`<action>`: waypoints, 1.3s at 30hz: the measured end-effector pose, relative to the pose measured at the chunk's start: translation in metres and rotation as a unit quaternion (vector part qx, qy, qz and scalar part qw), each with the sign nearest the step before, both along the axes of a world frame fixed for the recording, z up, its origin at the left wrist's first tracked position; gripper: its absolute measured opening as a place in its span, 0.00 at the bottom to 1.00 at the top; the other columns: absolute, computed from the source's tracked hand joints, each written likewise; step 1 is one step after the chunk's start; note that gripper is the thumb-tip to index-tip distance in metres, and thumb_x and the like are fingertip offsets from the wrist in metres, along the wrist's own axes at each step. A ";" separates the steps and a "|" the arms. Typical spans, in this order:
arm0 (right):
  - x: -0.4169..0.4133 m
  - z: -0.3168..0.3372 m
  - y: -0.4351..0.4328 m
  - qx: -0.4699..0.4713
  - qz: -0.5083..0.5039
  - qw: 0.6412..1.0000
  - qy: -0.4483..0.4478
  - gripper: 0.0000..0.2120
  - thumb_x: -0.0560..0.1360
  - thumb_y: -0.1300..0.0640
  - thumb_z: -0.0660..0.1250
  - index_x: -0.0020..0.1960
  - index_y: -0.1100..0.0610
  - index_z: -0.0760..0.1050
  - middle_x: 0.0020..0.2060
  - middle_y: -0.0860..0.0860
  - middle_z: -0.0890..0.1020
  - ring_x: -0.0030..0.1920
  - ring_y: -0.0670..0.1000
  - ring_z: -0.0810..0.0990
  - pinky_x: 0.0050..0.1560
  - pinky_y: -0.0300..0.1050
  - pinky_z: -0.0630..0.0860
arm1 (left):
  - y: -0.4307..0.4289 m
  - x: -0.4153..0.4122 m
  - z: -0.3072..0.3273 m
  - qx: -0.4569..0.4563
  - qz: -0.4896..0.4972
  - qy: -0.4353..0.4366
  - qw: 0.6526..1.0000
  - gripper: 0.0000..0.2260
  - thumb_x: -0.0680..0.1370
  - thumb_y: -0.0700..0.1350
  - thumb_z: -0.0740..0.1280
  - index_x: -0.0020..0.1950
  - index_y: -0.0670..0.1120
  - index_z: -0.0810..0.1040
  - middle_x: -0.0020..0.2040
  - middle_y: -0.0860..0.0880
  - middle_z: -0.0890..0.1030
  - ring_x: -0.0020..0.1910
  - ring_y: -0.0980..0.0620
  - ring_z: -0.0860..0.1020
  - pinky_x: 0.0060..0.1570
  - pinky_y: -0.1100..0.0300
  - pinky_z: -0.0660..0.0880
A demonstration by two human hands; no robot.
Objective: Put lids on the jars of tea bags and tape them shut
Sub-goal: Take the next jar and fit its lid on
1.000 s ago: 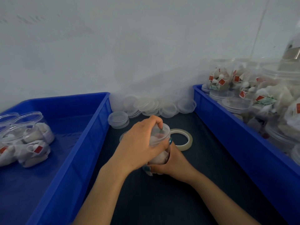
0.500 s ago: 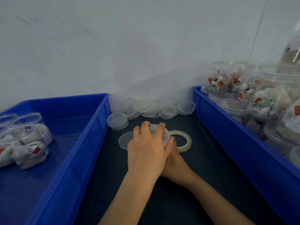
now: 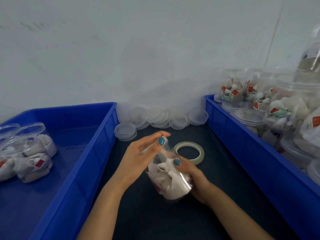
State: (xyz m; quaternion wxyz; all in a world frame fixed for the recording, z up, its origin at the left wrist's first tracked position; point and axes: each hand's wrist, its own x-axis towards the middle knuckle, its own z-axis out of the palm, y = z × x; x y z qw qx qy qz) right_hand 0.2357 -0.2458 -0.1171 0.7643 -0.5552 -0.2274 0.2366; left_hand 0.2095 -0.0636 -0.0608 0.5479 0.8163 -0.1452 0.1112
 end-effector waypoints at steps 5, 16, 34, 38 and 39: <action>0.001 0.004 -0.009 0.057 0.172 0.978 0.106 0.38 0.71 0.34 0.70 0.71 0.59 0.75 0.60 0.64 0.79 0.53 0.60 0.83 0.59 0.55 0.78 | 0.000 -0.002 -0.005 -0.053 -0.058 -0.014 0.997 0.19 0.79 0.66 0.62 0.68 0.64 0.76 0.68 0.59 0.78 0.69 0.57 0.75 0.66 0.49 0.71; -0.010 0.007 0.006 -0.228 -0.308 0.867 -0.318 0.43 0.61 0.33 0.77 0.73 0.34 0.65 0.60 0.30 0.74 0.60 0.34 0.74 0.52 0.28 0.74 | 0.000 0.010 -0.016 -0.091 0.034 0.032 0.995 0.23 0.71 0.68 0.71 0.64 0.67 0.76 0.60 0.68 0.79 0.59 0.65 0.79 0.58 0.58 0.79; 0.013 0.008 -0.016 -0.193 -0.079 0.955 -0.211 0.28 0.74 0.47 0.68 0.72 0.39 0.66 0.62 0.34 0.78 0.65 0.33 0.74 0.59 0.27 0.72 | -0.001 0.001 -0.010 -0.019 0.055 -0.032 0.998 0.28 0.66 0.65 0.72 0.65 0.58 0.78 0.61 0.67 0.79 0.62 0.67 0.75 0.55 0.74 0.72; 0.035 0.005 -0.052 -0.248 -0.291 0.902 -0.201 0.20 0.81 0.43 0.62 0.71 0.44 0.72 0.67 0.40 0.77 0.71 0.41 0.70 0.76 0.48 0.63 | -0.009 -0.001 -0.013 0.032 0.062 -0.062 0.996 0.31 0.65 0.64 0.75 0.66 0.59 0.76 0.62 0.63 0.78 0.63 0.65 0.75 0.56 0.74 0.71; 0.039 0.002 -0.060 -0.343 -0.292 0.861 -0.237 0.21 0.80 0.45 0.65 0.72 0.44 0.71 0.70 0.41 0.74 0.75 0.43 0.65 0.79 0.52 0.56 | -0.012 -0.002 -0.014 0.044 0.062 -0.071 0.995 0.31 0.65 0.63 0.76 0.66 0.59 0.76 0.62 0.62 0.78 0.63 0.64 0.75 0.57 0.73 0.72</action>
